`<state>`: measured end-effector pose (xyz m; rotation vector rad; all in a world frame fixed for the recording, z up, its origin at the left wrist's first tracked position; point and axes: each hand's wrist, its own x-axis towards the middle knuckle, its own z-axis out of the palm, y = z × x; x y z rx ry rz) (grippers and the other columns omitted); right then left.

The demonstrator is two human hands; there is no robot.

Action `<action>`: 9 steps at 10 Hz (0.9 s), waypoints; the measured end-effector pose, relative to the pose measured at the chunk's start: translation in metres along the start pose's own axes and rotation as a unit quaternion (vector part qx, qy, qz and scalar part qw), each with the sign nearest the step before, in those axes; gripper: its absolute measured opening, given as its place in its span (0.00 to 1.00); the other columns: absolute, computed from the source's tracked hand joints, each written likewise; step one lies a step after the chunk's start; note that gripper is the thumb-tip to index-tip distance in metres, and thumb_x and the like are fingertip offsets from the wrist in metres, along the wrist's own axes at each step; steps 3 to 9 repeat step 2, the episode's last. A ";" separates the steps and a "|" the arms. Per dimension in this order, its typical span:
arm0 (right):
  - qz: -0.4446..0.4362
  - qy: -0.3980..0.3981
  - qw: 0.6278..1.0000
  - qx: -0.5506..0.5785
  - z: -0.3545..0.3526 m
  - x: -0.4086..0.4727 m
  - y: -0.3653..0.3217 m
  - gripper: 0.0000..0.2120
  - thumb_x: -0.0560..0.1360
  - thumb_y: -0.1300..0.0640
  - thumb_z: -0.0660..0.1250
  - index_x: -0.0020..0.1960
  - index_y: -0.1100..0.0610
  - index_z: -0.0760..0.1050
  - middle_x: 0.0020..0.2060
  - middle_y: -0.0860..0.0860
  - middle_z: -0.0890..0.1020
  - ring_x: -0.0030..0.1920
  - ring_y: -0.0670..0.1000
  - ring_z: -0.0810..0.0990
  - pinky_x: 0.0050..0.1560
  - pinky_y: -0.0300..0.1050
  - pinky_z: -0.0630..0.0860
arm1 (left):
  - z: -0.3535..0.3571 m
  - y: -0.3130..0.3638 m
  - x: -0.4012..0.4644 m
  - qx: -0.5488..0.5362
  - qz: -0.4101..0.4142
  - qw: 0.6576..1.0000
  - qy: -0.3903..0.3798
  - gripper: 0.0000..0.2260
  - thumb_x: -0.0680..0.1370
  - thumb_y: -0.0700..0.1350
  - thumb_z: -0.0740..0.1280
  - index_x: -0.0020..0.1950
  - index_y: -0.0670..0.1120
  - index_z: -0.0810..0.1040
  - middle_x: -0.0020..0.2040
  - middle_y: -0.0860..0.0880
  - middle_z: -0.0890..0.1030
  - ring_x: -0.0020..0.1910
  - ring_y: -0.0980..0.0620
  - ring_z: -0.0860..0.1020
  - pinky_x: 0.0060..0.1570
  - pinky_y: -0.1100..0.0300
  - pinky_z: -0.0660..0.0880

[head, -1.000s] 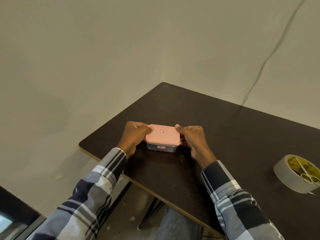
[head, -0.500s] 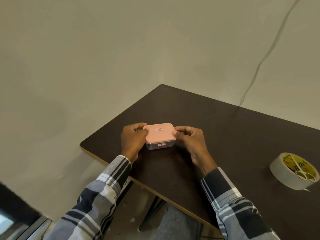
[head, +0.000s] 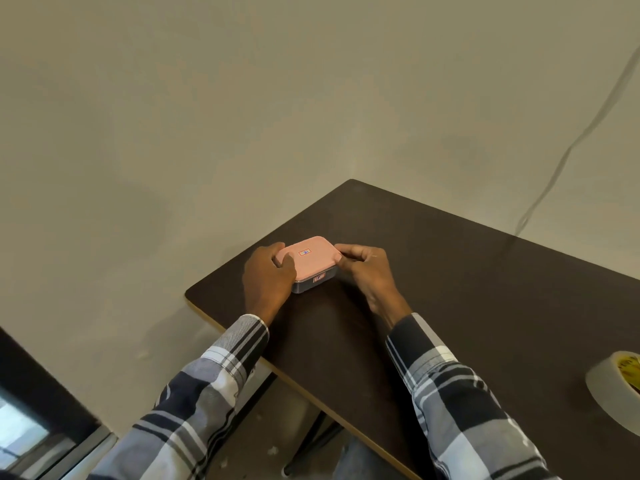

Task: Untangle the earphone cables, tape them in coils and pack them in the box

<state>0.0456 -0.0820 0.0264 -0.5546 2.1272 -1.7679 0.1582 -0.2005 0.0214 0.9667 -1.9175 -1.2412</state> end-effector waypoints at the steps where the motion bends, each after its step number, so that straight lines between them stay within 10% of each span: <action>1: 0.000 -0.010 1.000 -0.007 0.001 0.008 0.002 0.13 0.78 0.63 0.70 0.62 0.61 0.81 0.55 0.54 0.85 0.52 0.46 0.83 0.45 0.36 0.81 | 0.000 0.000 0.003 0.041 0.005 0.999 -0.007 0.18 0.81 0.46 0.64 0.71 0.45 0.73 0.68 0.46 0.76 0.65 0.48 0.76 0.34 0.74 0.66; 2: -0.023 0.008 0.998 -0.055 -0.004 0.011 0.004 0.16 0.76 0.59 0.73 0.63 0.59 0.80 0.51 0.50 0.84 0.53 0.46 0.82 0.51 0.38 0.81 | 0.000 0.007 0.006 0.060 0.016 0.998 0.006 0.19 0.80 0.44 0.65 0.72 0.45 0.72 0.70 0.46 0.74 0.67 0.47 0.74 0.53 0.66 0.72; 9: -0.023 0.008 0.998 -0.055 -0.004 0.011 0.004 0.16 0.76 0.59 0.73 0.63 0.59 0.80 0.51 0.50 0.84 0.53 0.46 0.82 0.51 0.38 0.81 | 0.000 0.007 0.006 0.060 0.016 0.998 0.006 0.19 0.80 0.44 0.65 0.72 0.45 0.72 0.70 0.46 0.74 0.67 0.47 0.74 0.53 0.66 0.72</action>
